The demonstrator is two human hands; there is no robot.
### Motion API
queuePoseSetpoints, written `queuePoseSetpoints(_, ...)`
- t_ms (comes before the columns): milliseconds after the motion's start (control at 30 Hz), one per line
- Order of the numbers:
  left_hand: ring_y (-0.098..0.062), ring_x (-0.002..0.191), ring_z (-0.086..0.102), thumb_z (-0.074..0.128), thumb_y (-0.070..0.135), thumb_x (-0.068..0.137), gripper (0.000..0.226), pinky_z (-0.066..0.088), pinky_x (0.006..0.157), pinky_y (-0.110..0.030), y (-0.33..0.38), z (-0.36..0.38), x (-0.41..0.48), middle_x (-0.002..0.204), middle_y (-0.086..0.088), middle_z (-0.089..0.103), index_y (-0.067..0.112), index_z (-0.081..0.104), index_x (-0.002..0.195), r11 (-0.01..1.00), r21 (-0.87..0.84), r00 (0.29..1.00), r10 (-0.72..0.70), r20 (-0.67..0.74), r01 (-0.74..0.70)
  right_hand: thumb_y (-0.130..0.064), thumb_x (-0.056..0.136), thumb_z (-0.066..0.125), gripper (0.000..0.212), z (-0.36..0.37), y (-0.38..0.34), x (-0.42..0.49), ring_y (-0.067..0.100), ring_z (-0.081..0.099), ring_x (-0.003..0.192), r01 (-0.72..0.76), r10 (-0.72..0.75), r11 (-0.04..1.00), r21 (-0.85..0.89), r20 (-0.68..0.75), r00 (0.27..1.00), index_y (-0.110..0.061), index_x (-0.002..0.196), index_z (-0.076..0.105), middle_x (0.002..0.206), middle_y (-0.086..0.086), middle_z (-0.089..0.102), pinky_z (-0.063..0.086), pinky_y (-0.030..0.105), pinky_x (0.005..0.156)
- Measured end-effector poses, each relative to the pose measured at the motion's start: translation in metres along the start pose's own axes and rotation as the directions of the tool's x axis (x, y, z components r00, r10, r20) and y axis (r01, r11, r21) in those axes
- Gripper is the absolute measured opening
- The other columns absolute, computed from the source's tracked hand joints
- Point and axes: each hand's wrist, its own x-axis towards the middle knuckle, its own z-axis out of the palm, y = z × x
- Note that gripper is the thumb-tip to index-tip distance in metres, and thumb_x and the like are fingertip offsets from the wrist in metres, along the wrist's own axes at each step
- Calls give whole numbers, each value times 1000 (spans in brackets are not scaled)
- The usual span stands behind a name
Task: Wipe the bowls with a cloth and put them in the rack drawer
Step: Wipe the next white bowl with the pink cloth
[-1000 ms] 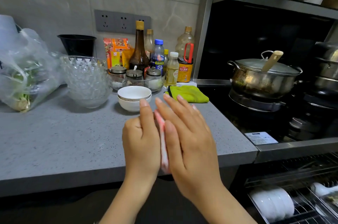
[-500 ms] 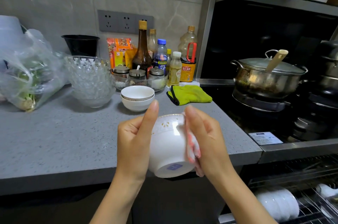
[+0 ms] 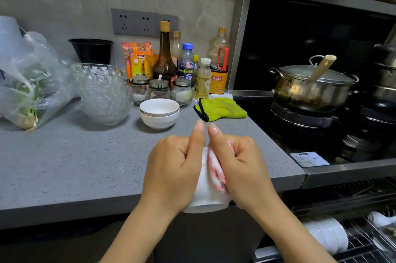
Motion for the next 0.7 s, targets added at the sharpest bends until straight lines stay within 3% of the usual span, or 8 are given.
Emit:
queuePoseSetpoints(100,-24,39,40,44,63,88,78,35,44,-32,4,0,-3,42,-15,42,-2,40,44,974,-213,985,-108,-135,78,-39,100,37,67,0,7,-3,16,41,28,12,-4,991,133,-57,998,-11,40,43,32,3,45,35,13,42)
queuePoseSetpoints(167,-20,42,39,53,47,92,72,27,43,-25,8,-1,-4,47,-13,39,-10,39,51,903,-401,944,-252,-212,151,-43,98,35,63,-2,9,-6,38,53,43,-50,68,978,202,-85,994,2,61,58,50,25,55,43,15,50)
queuePoseSetpoints(267,-19,42,43,46,37,95,66,27,40,-21,6,4,-3,48,-15,43,-18,41,58,872,-461,906,-320,-278,166,-50,92,33,45,2,13,-11,13,64,64,-116,130,984,133,-108,986,-28,114,65,85,-4,72,48,16,55)
queuePoseSetpoints(367,-10,37,33,45,47,92,66,23,41,-24,7,10,-3,39,1,39,10,41,38,922,-376,901,-237,-365,90,-41,99,31,42,17,9,-14,5,54,116,141,-203,913,-384,-127,971,-34,134,52,131,-20,57,45,39,101)
queuePoseSetpoints(433,-3,33,31,41,48,92,67,25,38,-19,9,16,-5,32,9,37,17,43,33,946,-317,902,-198,-384,72,-31,100,30,43,26,11,-15,7,37,137,255,-398,704,-662,-70,915,-25,137,51,142,-12,50,32,40,111)
queuePoseSetpoints(467,-3,32,32,41,49,93,68,25,38,-18,10,17,-6,31,9,37,18,43,32,942,-329,901,-198,-387,66,-29,100,30,43,27,13,-15,7,35,139,268,-426,683,-680,-73,902,-23,137,51,142,-11,50,31,39,111)
queuePoseSetpoints(600,-13,40,33,43,61,83,69,23,41,-27,10,12,-7,40,0,35,3,35,46,937,-341,892,-212,-399,70,-35,100,30,42,16,12,-8,-1,42,131,189,-253,928,-320,-174,952,-24,132,56,135,-19,54,35,27,107)
queuePoseSetpoints(700,-20,47,39,45,53,84,66,26,45,-26,8,9,-8,50,-12,38,-3,33,52,895,-437,882,-276,-382,91,-41,98,32,38,11,12,-5,1,58,111,83,-94,995,-63,-188,978,-29,114,64,113,-18,65,42,16,89)
